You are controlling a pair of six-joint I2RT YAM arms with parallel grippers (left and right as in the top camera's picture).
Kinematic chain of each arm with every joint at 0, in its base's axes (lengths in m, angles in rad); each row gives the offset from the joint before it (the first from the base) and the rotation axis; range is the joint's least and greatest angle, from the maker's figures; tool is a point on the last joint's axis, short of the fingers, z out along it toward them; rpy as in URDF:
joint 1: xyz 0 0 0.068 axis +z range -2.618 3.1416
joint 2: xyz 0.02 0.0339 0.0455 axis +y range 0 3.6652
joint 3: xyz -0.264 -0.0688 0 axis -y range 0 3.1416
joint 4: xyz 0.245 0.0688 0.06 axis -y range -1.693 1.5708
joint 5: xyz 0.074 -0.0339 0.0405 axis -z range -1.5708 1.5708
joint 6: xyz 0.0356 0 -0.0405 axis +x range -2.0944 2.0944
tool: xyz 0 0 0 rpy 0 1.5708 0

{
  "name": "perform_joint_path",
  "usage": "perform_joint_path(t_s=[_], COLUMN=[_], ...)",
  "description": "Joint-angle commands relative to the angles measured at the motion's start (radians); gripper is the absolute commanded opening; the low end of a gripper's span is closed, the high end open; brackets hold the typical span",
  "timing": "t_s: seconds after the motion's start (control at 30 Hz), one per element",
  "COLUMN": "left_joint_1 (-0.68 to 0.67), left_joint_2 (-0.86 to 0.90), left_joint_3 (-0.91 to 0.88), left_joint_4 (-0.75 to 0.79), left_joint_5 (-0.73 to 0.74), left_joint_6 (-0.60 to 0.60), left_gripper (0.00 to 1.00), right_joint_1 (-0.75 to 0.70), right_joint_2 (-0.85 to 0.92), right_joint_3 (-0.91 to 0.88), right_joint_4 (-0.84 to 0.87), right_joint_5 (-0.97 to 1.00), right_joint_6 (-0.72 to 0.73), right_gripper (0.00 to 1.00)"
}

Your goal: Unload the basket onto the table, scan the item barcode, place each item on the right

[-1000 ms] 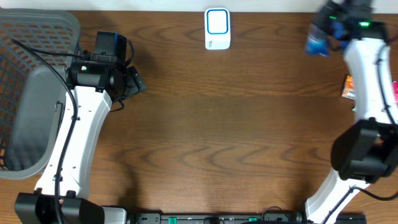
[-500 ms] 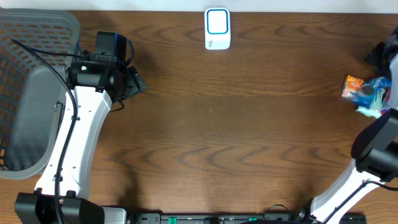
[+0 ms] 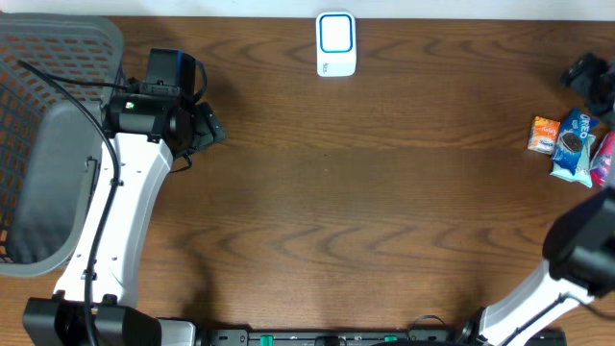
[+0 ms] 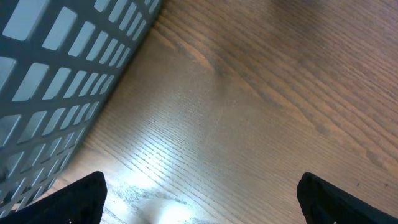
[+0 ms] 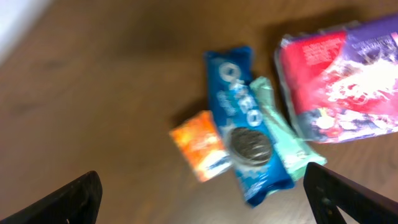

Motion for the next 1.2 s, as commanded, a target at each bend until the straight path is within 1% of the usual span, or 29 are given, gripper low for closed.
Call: perform_joint_path(t_s=[0.0, 0.1, 0.37, 0.57, 0.63, 0.8, 0.87, 1.0, 1.1, 1.17], left_joint_1=[0.0, 0.0, 0.0, 0.0, 0.0, 0.0, 0.0, 0.0, 0.0, 0.0], left_joint_2=[-0.005, -0.005, -0.005, -0.005, -0.005, -0.005, -0.005, -0.005, -0.005, -0.005], left_joint_3=[-0.003, -0.003, -0.003, -0.003, -0.003, -0.003, -0.003, -0.003, -0.003, -0.003], left_joint_4=[-0.005, -0.004, -0.005, -0.005, -0.005, -0.005, -0.005, -0.005, -0.005, -0.005], left_joint_5=[-0.02, -0.02, -0.02, -0.02, -0.02, -0.02, -0.02, -0.02, -0.02, -0.02], left_joint_6=[-0.005, -0.005, -0.005, -0.005, -0.005, -0.005, -0.005, -0.005, -0.005, -0.005], left_gripper=[0.98, 0.98, 0.98, 0.98, 0.98, 0.98, 0.98, 0.98, 0.98, 0.98], right_joint_1=[0.011, 0.033, 0.156, 0.332, 0.421, 0.594, 0.642, 0.687, 0.69, 0.69], right_joint_2=[-0.153, -0.203, -0.323, -0.416, -0.46, -0.547, -0.571, -0.589, -0.588, -0.589], right_joint_3=[0.005, 0.005, 0.005, 0.001, 0.001, -0.014, -0.02, -0.023, -0.023, -0.024], right_joint_4=[-0.026, -0.093, -0.295, -0.424, -0.465, -0.503, -0.524, -0.601, -0.715, -0.733], right_joint_5=[-0.182, -0.227, -0.215, -0.085, -0.024, 0.134, 0.174, 0.106, 0.03, -0.009], right_joint_6=[0.034, 0.065, 0.057, 0.059, 0.059, 0.059, 0.061, 0.063, 0.063, 0.059], right_gripper=[0.99, 0.99, 0.99, 0.99, 0.99, 0.99, 0.99, 0.99, 0.99, 0.99])
